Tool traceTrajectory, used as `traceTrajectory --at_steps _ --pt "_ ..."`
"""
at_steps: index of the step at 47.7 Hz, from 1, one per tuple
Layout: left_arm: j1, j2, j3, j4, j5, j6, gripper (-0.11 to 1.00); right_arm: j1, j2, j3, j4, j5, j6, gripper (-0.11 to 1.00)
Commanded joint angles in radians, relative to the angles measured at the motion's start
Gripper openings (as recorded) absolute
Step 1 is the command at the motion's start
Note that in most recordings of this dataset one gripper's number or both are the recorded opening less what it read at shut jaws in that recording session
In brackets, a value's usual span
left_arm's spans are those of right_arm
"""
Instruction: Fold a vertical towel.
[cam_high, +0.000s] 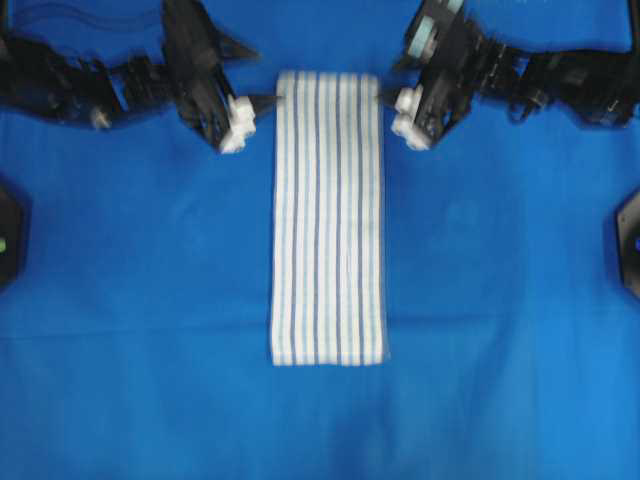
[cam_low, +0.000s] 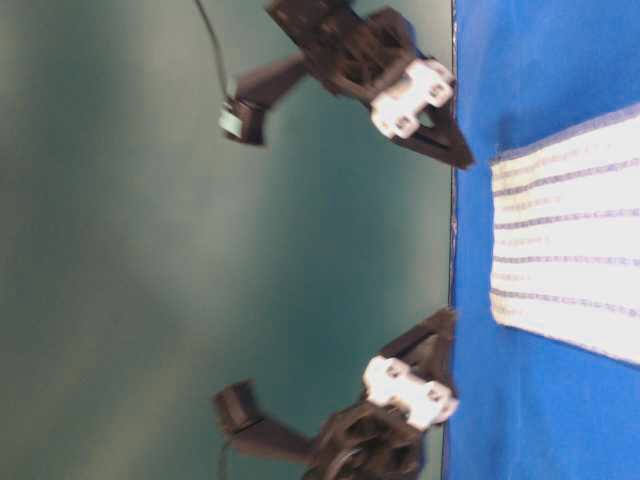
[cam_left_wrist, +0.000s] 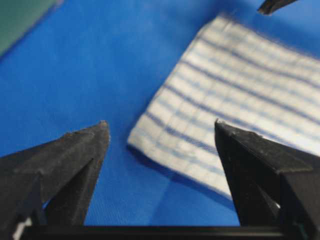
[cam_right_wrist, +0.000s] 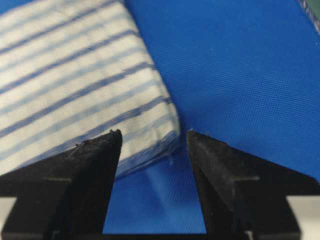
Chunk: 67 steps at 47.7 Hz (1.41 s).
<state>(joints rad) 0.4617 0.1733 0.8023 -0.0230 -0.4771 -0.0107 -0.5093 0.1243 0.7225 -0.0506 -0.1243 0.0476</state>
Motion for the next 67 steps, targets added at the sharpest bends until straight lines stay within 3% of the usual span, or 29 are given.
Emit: traceTrajectory --at_steps 1,15,20,23,29,35,49,67 --pt "0.011 0.043 -0.041 0.000 -0.014 0.002 0.81 -0.014 0.029 -0.041 -0.005 -0.014 -0.003 0.59" --pt "0.023 0.138 -0.089 -0.002 -0.009 0.002 0.78 -0.037 0.083 -0.057 -0.011 -0.014 -0.003 0.57" --pt "0.023 0.156 -0.100 0.000 0.011 0.003 0.72 -0.034 0.083 -0.055 -0.012 -0.014 -0.005 0.51" --pt "0.021 0.167 -0.109 -0.002 0.021 0.003 0.60 -0.031 0.084 -0.057 -0.018 -0.015 -0.006 0.40" --pt "0.014 0.186 -0.118 0.000 0.023 0.003 0.27 -0.015 0.084 -0.058 -0.031 -0.014 -0.006 0.09" --pt "0.006 0.186 -0.121 0.000 0.023 0.003 0.03 -0.012 0.084 -0.055 -0.031 -0.014 -0.005 0.09" --pt "0.014 0.138 -0.124 -0.002 0.046 0.020 0.04 -0.038 0.041 -0.058 -0.031 -0.014 -0.002 0.09" --pt "0.101 0.067 -0.163 0.000 0.075 0.044 0.04 -0.091 -0.040 -0.063 -0.052 -0.014 -0.005 0.09"
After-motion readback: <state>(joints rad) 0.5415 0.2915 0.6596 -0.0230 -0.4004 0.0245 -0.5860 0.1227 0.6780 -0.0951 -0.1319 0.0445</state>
